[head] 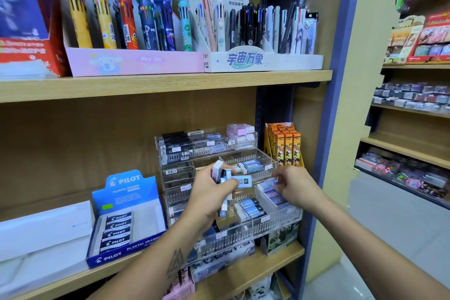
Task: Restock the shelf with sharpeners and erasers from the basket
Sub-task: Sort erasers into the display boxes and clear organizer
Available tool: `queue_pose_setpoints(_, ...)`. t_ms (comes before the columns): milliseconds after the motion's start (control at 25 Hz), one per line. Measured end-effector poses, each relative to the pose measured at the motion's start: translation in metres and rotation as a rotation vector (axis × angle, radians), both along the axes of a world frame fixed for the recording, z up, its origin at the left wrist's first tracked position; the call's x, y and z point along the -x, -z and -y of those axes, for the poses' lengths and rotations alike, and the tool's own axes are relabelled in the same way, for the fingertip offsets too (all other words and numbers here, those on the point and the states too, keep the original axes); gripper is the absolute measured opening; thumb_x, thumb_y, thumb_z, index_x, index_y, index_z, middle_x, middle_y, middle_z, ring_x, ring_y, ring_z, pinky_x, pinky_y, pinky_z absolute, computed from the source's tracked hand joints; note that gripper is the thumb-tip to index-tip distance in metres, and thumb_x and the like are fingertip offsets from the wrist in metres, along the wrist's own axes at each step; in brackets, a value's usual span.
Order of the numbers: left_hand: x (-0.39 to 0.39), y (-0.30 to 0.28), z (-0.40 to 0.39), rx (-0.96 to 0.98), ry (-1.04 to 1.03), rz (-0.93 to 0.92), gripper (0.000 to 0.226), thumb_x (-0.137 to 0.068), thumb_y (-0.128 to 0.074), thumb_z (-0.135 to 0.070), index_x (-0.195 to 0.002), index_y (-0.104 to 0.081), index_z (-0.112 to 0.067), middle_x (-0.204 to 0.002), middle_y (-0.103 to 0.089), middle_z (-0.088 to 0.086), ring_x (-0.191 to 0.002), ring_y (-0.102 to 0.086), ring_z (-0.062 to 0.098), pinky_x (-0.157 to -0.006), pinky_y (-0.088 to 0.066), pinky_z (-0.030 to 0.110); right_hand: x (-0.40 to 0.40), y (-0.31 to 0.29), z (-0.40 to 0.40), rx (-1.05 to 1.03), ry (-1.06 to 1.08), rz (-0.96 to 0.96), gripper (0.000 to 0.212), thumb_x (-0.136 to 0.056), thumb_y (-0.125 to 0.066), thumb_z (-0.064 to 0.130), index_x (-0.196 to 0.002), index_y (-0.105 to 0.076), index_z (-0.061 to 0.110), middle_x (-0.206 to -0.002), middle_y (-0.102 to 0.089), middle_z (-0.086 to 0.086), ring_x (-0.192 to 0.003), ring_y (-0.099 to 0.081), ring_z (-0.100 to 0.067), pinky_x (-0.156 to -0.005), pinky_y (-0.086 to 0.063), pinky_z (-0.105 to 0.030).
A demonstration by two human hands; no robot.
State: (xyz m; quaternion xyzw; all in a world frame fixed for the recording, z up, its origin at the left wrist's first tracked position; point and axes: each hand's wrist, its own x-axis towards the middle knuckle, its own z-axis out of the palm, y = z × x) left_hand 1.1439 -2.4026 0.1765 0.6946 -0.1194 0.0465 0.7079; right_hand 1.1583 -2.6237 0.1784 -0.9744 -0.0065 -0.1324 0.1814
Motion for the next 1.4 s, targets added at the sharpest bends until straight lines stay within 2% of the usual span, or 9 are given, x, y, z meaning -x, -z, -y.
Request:
queue_pose_setpoints(120,0.000,-0.002,-0.002,0.054,0.017,-0.048,0.017,-0.081,-0.065,0.006,-0.089,-0.068,-0.009,-0.070,-0.063,0.008,-0.058,-0.054,0.019,-0.048,-0.039,0.027,0.005,0.003,-0.007,0.117,0.029,0.051,0.016,-0.085,-0.062,0.011,-0.081,-0.064,0.026,-0.092,-0.061,0.003,-0.086,-0.061,-0.024,-0.067,-0.052,-0.035)
queue_pose_setpoints(280,0.004,-0.005,-0.002,0.135,0.071,-0.084,0.019,-0.083,-0.064,0.011,-0.093,-0.066,-0.005,-0.069,-0.066,0.007,-0.055,-0.058,0.016,-0.040,-0.040,0.023,0.012,-0.007,-0.022,0.158,0.024,0.112,0.022,-0.086,-0.059,0.008,-0.094,-0.077,0.018,-0.101,-0.056,0.003,-0.097,-0.060,-0.023,-0.072,-0.052,-0.035)
queue_pose_setpoints(640,0.003,-0.005,-0.005,0.157,0.068,-0.098,0.017,-0.083,-0.063,0.012,-0.094,-0.065,-0.001,-0.071,-0.064,0.010,-0.054,-0.057,0.016,-0.040,-0.041,0.022,0.004,-0.004,-0.020,0.051,0.113,-0.002,0.035,-0.084,-0.065,0.011,-0.117,-0.062,0.023,-0.110,-0.067,-0.005,-0.095,-0.062,-0.025,-0.069,-0.050,-0.033)
queue_pose_setpoints(760,0.004,-0.006,-0.005,0.157,0.075,-0.100,0.018,-0.083,-0.063,0.012,-0.094,-0.065,-0.001,-0.069,-0.063,0.009,-0.052,-0.056,0.016,-0.039,-0.040,0.022,0.005,-0.001,-0.026,0.072,0.194,0.068,0.025,-0.087,-0.067,0.019,-0.112,-0.065,0.024,-0.108,-0.067,-0.005,-0.092,-0.062,-0.027,-0.065,-0.045,-0.031)
queue_pose_setpoints(920,0.006,-0.007,-0.005,0.161,0.081,-0.109,0.019,-0.082,-0.063,0.013,-0.092,-0.065,-0.004,-0.071,-0.065,0.008,-0.054,-0.058,0.017,-0.040,-0.041,0.022,0.005,0.000,-0.030,0.137,0.215,0.114,0.022,-0.083,-0.064,0.007,-0.099,-0.068,0.022,-0.106,-0.064,-0.003,-0.090,-0.060,-0.028,-0.065,-0.047,-0.033)
queue_pose_setpoints(1080,0.007,-0.008,-0.005,0.155,0.085,-0.104,0.019,-0.082,-0.063,0.013,-0.090,-0.066,-0.004,-0.072,-0.067,0.007,-0.056,-0.060,0.015,-0.040,-0.041,0.021,-0.001,-0.002,-0.019,-0.109,0.160,0.061,0.027,-0.085,-0.066,0.000,-0.079,-0.064,0.027,-0.096,-0.068,0.000,-0.084,-0.062,-0.024,-0.064,-0.048,-0.030)
queue_pose_setpoints(1200,0.008,-0.009,-0.005,0.149,0.081,-0.110,0.020,-0.082,-0.062,0.013,-0.090,-0.066,-0.005,-0.072,-0.067,0.006,-0.056,-0.060,0.013,-0.040,-0.041,0.020,-0.003,-0.010,-0.013,-0.423,0.108,0.016,0.017,-0.093,-0.063,0.003,-0.087,-0.074,0.015,-0.100,-0.070,-0.003,-0.090,-0.065,-0.023,-0.068,-0.052,-0.028)
queue_pose_setpoints(1320,0.008,-0.009,-0.005,0.151,0.090,-0.115,0.019,-0.082,-0.063,0.013,-0.089,-0.066,-0.005,-0.072,-0.067,0.006,-0.055,-0.059,0.015,-0.040,-0.041,0.021,-0.006,-0.005,-0.012,-0.231,0.137,0.007,0.012,-0.092,-0.065,0.008,-0.095,-0.077,0.010,-0.105,-0.072,-0.004,-0.096,-0.065,-0.021,-0.081,-0.053,-0.030)
queue_pose_setpoints(1400,0.009,-0.010,-0.006,0.147,0.087,-0.120,0.019,-0.081,-0.063,0.013,-0.089,-0.066,-0.005,-0.072,-0.067,0.006,-0.055,-0.059,0.015,-0.040,-0.041,0.022,-0.003,-0.002,-0.015,-0.111,0.123,0.083,0.009,-0.089,-0.068,0.009,-0.087,-0.076,0.014,-0.099,-0.072,-0.003,-0.092,-0.066,-0.022,-0.077,-0.054,-0.032)
